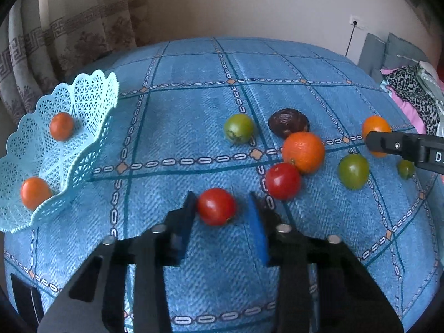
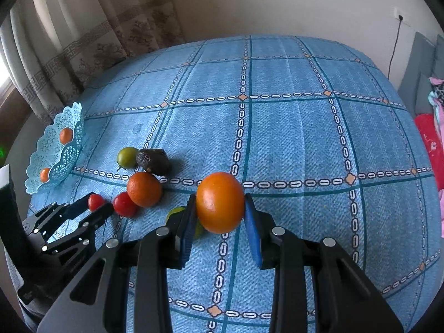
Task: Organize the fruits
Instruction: 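Grasp a red tomato with the left gripper while the right gripper holds its orange, then drop the red tomato into the basket with the left gripper while the right carries its orange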
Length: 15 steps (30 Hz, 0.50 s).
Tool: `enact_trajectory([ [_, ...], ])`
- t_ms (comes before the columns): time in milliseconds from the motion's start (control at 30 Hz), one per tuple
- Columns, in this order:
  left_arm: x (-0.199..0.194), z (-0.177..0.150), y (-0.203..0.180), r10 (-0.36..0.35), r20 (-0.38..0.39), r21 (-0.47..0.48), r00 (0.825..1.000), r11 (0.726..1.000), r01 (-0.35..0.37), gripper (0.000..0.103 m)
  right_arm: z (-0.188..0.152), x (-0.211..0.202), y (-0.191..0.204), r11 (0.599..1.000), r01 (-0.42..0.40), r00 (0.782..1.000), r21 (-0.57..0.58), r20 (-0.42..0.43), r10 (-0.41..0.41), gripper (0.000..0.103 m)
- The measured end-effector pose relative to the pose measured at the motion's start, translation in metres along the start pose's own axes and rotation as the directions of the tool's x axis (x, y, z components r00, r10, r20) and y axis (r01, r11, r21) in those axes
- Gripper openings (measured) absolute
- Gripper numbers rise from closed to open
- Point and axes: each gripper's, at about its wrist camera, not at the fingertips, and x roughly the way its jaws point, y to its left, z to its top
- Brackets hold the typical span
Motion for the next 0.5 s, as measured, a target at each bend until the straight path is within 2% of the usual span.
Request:
enact_trajectory([
  [67,-0.002,-0.002,0.001,0.005,0.007,-0.002,1.0,1.0,-0.005,0.027,0.001,-0.001,-0.001,1.0,-0.003,1.0,-0.001,0.002,0.003,0.033],
  [233,-0.01,-0.005,0.008,-0.025,0.012,-0.034,1.0,0.999,0.025,0.027,0.002,-0.008,0.001,1.0,-0.003,1.0,-0.01,0.016,0.004,0.033],
  [500,-0.045,0.001,0.018,-0.028,0.097,-0.058,0.995,0.998,0.034,0.027,0.012,-0.022,0.024,0.999,-0.027,0.998,-0.044,0.052,0.03,0.033],
])
